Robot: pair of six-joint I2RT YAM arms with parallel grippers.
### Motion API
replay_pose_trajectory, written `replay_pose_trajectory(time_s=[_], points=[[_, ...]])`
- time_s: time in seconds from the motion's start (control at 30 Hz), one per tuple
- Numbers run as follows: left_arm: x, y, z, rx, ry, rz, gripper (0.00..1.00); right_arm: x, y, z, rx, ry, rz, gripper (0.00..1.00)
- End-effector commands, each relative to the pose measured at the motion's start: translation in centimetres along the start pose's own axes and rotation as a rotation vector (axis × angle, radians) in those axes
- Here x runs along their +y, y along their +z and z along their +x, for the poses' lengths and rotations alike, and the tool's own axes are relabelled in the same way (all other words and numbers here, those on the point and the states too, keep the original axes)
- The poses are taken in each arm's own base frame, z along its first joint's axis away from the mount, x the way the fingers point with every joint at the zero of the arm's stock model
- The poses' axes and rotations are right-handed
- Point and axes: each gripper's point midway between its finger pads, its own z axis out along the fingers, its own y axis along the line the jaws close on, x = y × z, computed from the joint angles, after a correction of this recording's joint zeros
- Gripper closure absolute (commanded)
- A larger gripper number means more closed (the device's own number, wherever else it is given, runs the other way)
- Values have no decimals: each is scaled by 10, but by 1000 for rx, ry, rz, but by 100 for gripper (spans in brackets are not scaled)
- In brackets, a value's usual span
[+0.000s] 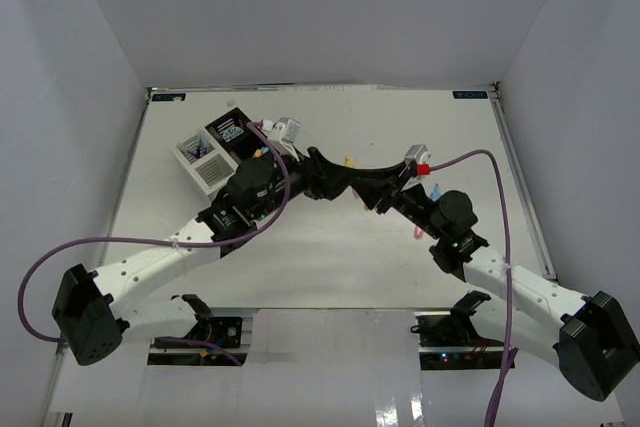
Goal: Sort the stationery into containers
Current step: Pick up the pen from the center of the board.
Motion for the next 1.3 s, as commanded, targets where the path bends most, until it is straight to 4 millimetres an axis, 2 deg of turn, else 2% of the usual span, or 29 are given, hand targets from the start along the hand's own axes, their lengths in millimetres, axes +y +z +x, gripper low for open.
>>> replay_pose_trajectory(time_s=[0.0, 0.2, 0.3, 0.4, 0.43, 0.53, 0.6, 0.77, 0.83, 0.97, 1.07, 1.27], points=[[-4, 11, -27, -115, 47, -54, 18, 5, 6, -22, -85, -51, -8, 92], [4, 27, -12, -103, 92, -121, 27, 8, 7, -21, -79, -66, -6, 92], [10, 30, -9, -101, 101, -150, 36, 7, 7, -20, -76, -76, 1, 92], [10, 31, -7, -95, 101, -152, 48, 6, 7, -20, -76, -83, 6, 92], [10, 31, -6, -93, 101, -150, 55, 6, 7, -19, -75, -84, 8, 92], [7, 32, -6, -90, 108, -139, 64, 6, 7, -19, -73, -85, 7, 92], [4, 32, -9, -96, 127, -130, 79, 7, 8, -16, -57, -83, 1, 92], [2, 27, -14, -118, 150, -116, 92, 8, 9, -9, -26, -85, -11, 92], [0, 26, -16, -124, 163, -109, 95, 8, 9, -8, -18, -90, -16, 90], [-2, 24, -20, -131, 203, -105, 98, 9, 11, 4, 46, -102, -28, 72], [-1, 22, -24, -135, 244, -113, 99, 8, 10, 5, 63, -110, -28, 64], [-2, 18, -29, -145, 287, -118, 100, 6, 7, 15, 109, -115, -21, 55]])
